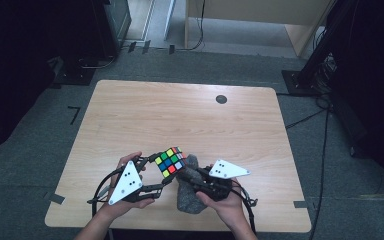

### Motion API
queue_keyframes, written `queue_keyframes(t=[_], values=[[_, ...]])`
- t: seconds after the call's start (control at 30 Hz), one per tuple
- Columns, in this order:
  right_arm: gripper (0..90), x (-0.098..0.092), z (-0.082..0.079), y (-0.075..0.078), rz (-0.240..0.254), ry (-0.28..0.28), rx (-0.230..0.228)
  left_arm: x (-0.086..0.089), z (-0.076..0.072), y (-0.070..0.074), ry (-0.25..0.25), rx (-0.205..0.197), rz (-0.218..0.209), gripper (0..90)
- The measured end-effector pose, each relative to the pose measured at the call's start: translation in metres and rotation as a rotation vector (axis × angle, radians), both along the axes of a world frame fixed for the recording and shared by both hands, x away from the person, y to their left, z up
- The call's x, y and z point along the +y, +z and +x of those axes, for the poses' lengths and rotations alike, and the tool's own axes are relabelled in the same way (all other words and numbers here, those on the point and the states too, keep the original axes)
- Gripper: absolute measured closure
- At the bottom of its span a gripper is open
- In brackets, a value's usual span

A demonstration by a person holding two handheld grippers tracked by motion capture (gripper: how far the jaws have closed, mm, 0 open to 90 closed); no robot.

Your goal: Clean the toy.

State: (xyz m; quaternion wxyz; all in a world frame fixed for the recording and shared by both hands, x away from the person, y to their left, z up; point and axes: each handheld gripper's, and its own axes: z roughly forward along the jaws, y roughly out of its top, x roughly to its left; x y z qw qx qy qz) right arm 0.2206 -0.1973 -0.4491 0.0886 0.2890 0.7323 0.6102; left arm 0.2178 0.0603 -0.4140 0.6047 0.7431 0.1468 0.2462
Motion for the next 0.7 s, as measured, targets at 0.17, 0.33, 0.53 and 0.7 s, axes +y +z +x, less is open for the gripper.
queue_keyframes(t=[0.17, 0.33, 0.53, 0.7], values=[[69.5, 0.014, -0.007, -0.002, -0.089, 0.073, -0.102, 0.004, 0.004, 0.0, 0.014, 0.028, -0.009, 34.5], [69.6, 0.001, -0.006, 0.007, -0.088, -0.003, -0.162, 0.006, 0.008, 0.0, 0.012, 0.052, -0.025, 34.5], [69.5, 0.014, -0.01, 0.001, -0.125, 0.037, -0.201, 0.007, 0.01, -0.001, 0.012, 0.08, -0.04, 34.5], [69.5, 0.019, -0.012, 0.001, -0.183, 0.046, -0.245, 0.006, 0.009, -0.001, 0.01, 0.078, -0.036, 34.5]])
